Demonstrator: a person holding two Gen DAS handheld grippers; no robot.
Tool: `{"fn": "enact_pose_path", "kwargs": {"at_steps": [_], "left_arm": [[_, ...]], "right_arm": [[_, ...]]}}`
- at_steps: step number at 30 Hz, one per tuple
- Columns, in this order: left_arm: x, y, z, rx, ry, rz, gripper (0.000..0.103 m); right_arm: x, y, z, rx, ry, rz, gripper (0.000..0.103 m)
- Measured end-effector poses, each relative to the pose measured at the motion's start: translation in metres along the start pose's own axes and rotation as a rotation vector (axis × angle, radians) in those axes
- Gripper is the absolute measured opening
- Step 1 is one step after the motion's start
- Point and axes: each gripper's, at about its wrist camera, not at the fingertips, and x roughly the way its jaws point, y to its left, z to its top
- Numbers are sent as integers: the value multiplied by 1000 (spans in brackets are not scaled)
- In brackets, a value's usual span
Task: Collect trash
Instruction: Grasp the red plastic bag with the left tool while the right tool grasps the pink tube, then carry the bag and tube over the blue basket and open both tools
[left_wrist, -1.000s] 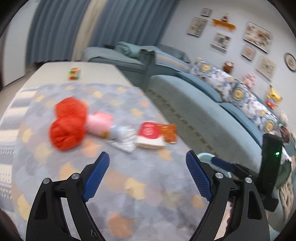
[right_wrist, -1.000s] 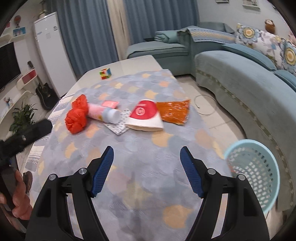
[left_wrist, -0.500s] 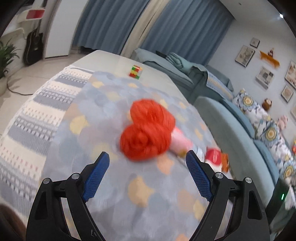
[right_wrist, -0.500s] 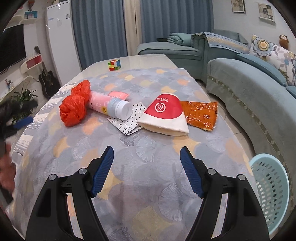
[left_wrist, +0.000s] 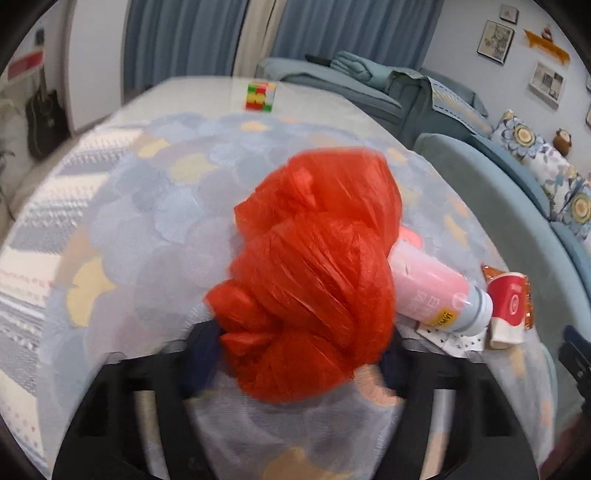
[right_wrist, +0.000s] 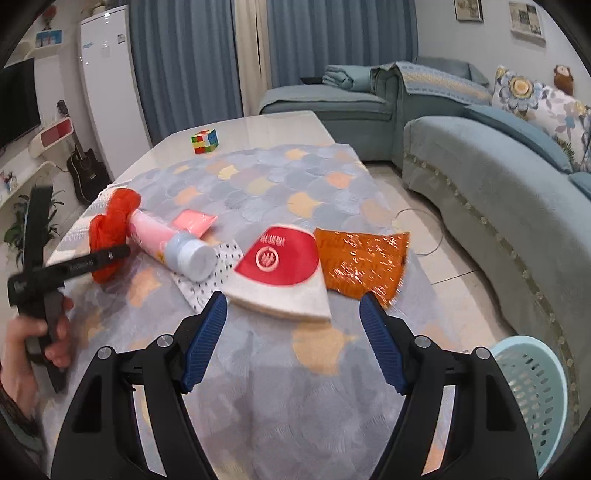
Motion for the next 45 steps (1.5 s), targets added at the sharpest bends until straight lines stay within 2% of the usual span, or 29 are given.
{"fn": "enact_pose_path", "kwargs": {"at_steps": [4,7,12,16,19,21,23,24,25,29,32,39,45], "left_arm": [[-9,10,-3,-49,-48,-35,43],[-22,18,-8,-87,-102,-61,42],[-34,36,-7,-178,-142,-87,42],[-47,44,-4,-196,-189,-52,42],[-48,46,0,-203,-193,-50,42],[-50,46,1,-204,-196,-61,42],[-52,45,0,-203,-200,-62,42],[-52,45,0,-201,-202,-62,42],[-53,45,0,-201,-203,-60,42],[-60,47,0,-207,-227,-68,42],[-67,43,0,-197,-253,-89,42],[-95,21,-15,-159,-261,-153,42],[-140,-21,-13,-100,-282,-218,42]], "right_arm": [[19,29,21,-29,16,98,71],[37,62,31,-102,25,112,71],[78,111,50,-217,84,168,71],[108,131,55,-273,156,175,71],[119,144,51,-319,215,171,71],[124,153,47,-353,250,165,65],[134,164,39,-383,319,172,50],[139,169,33,-393,349,165,48],[136,172,31,-393,319,151,46],[128,173,24,-346,299,137,45],[106,165,16,-295,274,153,44],[13,123,8,-221,184,139,43],[-53,72,1,-126,122,112,43]]}}
